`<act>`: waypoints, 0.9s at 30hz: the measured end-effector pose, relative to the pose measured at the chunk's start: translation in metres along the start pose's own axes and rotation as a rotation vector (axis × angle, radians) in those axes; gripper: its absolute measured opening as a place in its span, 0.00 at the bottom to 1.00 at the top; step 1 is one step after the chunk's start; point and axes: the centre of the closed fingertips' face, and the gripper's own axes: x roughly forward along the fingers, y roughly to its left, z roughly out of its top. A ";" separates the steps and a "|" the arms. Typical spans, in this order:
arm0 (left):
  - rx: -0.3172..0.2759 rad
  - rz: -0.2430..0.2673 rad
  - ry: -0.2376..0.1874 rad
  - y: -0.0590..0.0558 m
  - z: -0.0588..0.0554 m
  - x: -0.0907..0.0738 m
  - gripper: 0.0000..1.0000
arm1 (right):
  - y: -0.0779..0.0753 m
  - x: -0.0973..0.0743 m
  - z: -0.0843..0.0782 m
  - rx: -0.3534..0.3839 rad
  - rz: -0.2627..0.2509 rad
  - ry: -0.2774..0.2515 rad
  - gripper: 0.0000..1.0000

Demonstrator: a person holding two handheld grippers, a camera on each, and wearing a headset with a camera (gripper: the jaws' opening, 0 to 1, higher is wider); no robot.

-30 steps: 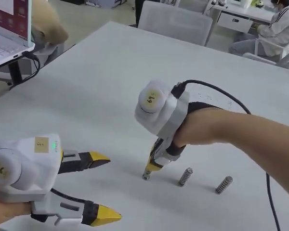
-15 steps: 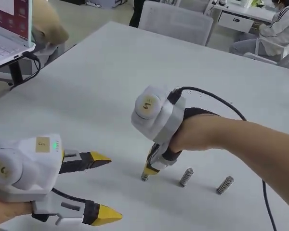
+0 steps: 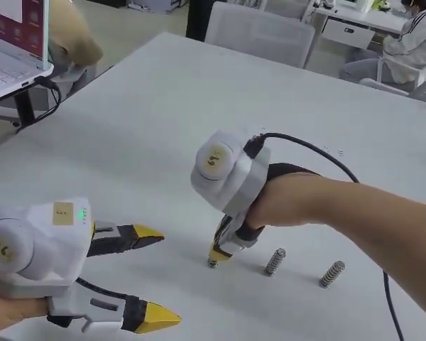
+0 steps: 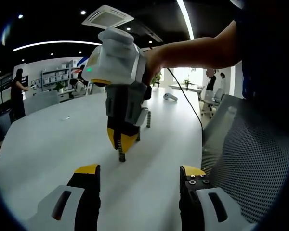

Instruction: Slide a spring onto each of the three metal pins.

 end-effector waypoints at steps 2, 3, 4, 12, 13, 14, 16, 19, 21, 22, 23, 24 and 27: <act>0.001 0.000 0.001 0.000 0.000 0.000 0.63 | 0.000 0.000 0.000 0.003 0.000 -0.001 0.08; 0.001 -0.001 0.000 0.000 0.000 0.000 0.63 | 0.000 0.000 0.000 0.005 0.001 -0.003 0.08; 0.003 -0.001 0.001 0.000 0.000 0.000 0.63 | 0.001 0.000 0.001 0.006 0.003 -0.005 0.09; 0.002 -0.004 0.004 -0.002 0.000 0.000 0.63 | 0.004 -0.001 -0.001 0.015 0.006 -0.006 0.15; 0.002 -0.004 0.004 -0.002 0.000 0.001 0.63 | 0.002 -0.002 -0.001 0.012 -0.002 -0.012 0.16; 0.002 -0.004 0.004 -0.002 0.000 0.001 0.63 | 0.002 -0.002 -0.001 0.013 -0.004 -0.014 0.17; 0.002 -0.005 0.005 -0.002 0.000 0.001 0.63 | 0.001 -0.005 0.000 0.020 -0.002 -0.025 0.19; 0.004 -0.007 0.005 -0.002 0.001 0.002 0.63 | 0.001 -0.009 0.001 0.026 -0.002 -0.040 0.23; 0.004 -0.007 0.004 -0.002 0.002 0.003 0.63 | 0.001 -0.012 0.000 0.032 -0.002 -0.053 0.26; 0.005 -0.008 0.004 -0.002 0.002 0.003 0.63 | 0.001 -0.014 0.000 0.033 -0.005 -0.062 0.27; 0.006 -0.009 0.004 -0.002 0.003 0.004 0.63 | 0.001 -0.016 0.000 0.036 -0.004 -0.063 0.29; 0.006 -0.009 0.004 -0.002 0.003 0.004 0.63 | 0.002 -0.017 -0.001 0.039 -0.005 -0.068 0.29; 0.006 -0.011 0.005 -0.002 0.004 0.005 0.63 | 0.001 -0.023 -0.001 0.040 -0.019 -0.098 0.33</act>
